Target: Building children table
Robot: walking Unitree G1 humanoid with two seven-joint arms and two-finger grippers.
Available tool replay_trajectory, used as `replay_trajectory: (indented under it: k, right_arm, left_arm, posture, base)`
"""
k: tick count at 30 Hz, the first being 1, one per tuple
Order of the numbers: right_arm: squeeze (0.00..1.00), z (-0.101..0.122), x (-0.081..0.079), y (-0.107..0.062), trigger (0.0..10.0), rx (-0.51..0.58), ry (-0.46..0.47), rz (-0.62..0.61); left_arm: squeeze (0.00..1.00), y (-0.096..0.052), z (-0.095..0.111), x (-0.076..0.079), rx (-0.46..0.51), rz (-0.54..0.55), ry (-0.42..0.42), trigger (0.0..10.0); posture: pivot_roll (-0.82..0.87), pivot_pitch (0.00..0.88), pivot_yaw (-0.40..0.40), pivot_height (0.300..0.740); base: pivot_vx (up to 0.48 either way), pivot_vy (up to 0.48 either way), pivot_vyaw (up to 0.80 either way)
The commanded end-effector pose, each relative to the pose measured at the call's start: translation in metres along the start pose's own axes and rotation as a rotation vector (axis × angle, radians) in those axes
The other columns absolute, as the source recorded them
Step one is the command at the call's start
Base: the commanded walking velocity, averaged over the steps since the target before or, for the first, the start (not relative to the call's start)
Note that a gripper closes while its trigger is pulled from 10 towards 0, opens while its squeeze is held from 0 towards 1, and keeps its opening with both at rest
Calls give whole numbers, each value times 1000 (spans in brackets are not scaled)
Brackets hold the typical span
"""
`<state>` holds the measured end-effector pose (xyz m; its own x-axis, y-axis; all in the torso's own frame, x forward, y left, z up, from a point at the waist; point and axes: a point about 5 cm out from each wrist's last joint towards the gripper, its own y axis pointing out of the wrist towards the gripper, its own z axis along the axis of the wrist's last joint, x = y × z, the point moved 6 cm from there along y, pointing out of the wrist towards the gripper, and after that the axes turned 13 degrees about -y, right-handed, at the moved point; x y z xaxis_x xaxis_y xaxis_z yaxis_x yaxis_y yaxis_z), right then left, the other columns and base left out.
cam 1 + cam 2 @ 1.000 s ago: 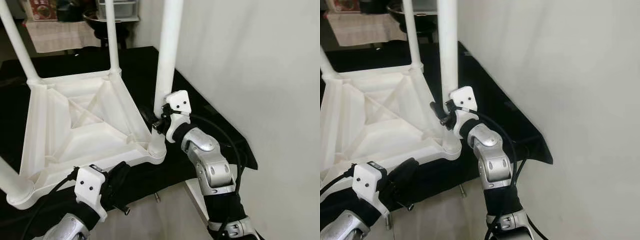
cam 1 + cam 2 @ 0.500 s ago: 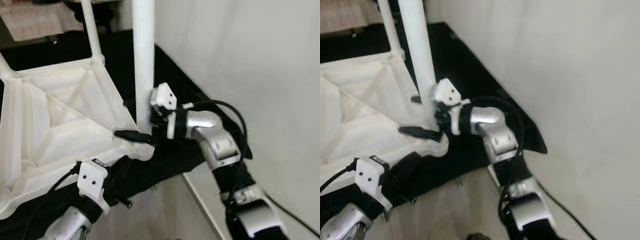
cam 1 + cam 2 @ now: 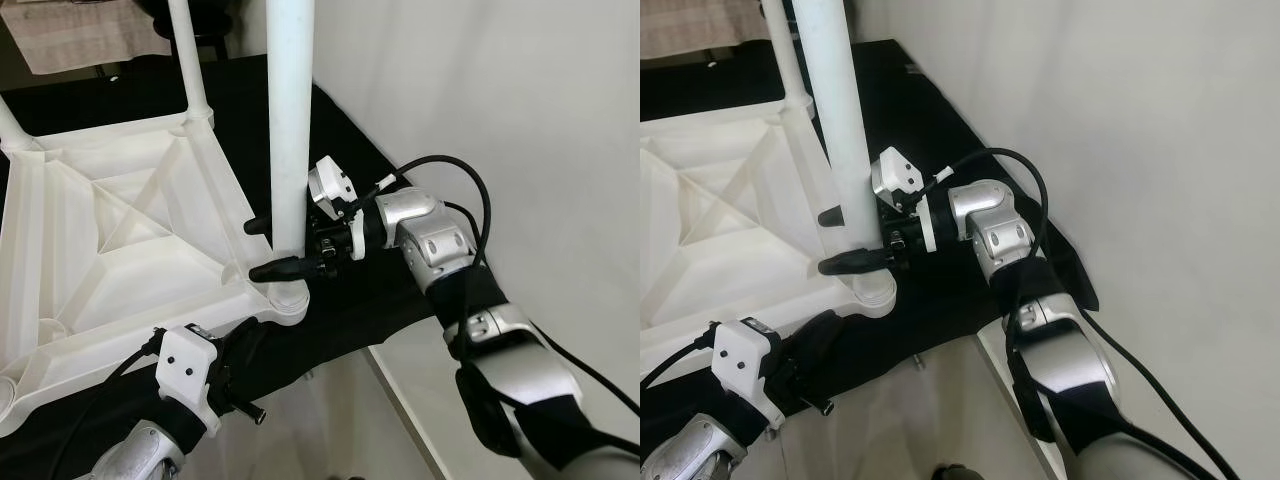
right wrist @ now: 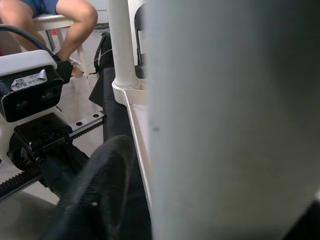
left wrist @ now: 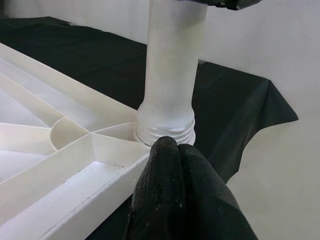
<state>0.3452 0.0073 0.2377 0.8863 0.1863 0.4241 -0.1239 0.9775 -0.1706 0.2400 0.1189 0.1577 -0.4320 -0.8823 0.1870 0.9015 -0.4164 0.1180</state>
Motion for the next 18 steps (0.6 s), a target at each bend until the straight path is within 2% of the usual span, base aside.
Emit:
replay_trajectory:
  k: [1,7,11,12,13,14,16,17,18]
  right_arm:
    - [0,-4,-3,0,0,0,8,30]
    - [0,-15,-6,-7,0,-1,44,-7]
    - [0,-24,-1,-19,0,-17,51,-114]
    - [0,-30,4,-25,0,-33,68,-209]
    - [0,-30,4,-25,0,-33,68,-209]
    - [0,-38,7,-30,0,-59,99,-314]
    - [0,-38,7,-30,0,-59,99,-314]
    - [0,-47,9,-34,0,-82,138,-421]
    - [0,-77,8,-43,0,-225,215,-731]
  left_arm:
    - [0,-2,0,4,-5,-12,-3,10000]
    - [0,-1,0,4,-6,-14,-5,10000]
    - [0,-1,1,3,-4,-15,-7,10000]
    - [0,-1,1,3,-3,-14,-7,10000]
    - [0,-1,1,3,-3,-14,-7,10000]
    - [0,-1,1,2,-2,-13,-6,10000]
    - [0,-1,1,2,-2,-13,-6,10000]
    - [0,-1,1,1,-2,-12,-6,10000]
    - [0,-1,1,-1,-2,-8,-1,10000]
  posture:
    - [-56,157,-98,740]
    - [-63,157,-95,740]
    - [-73,155,-96,740]
    - [-81,154,-106,740]
    - [-81,154,-106,740]
    - [-83,153,-109,740]
    - [-83,153,-109,740]
    - [-84,151,-111,740]
    - [-100,146,-99,740]
  base:
    - [0,0,0]
    - [0,0,0]
    - [0,0,0]
    - [0,0,0]
    - [0,0,0]
    - [0,0,0]
    - [0,0,0]
    - [0,0,0]
    - [0,0,0]
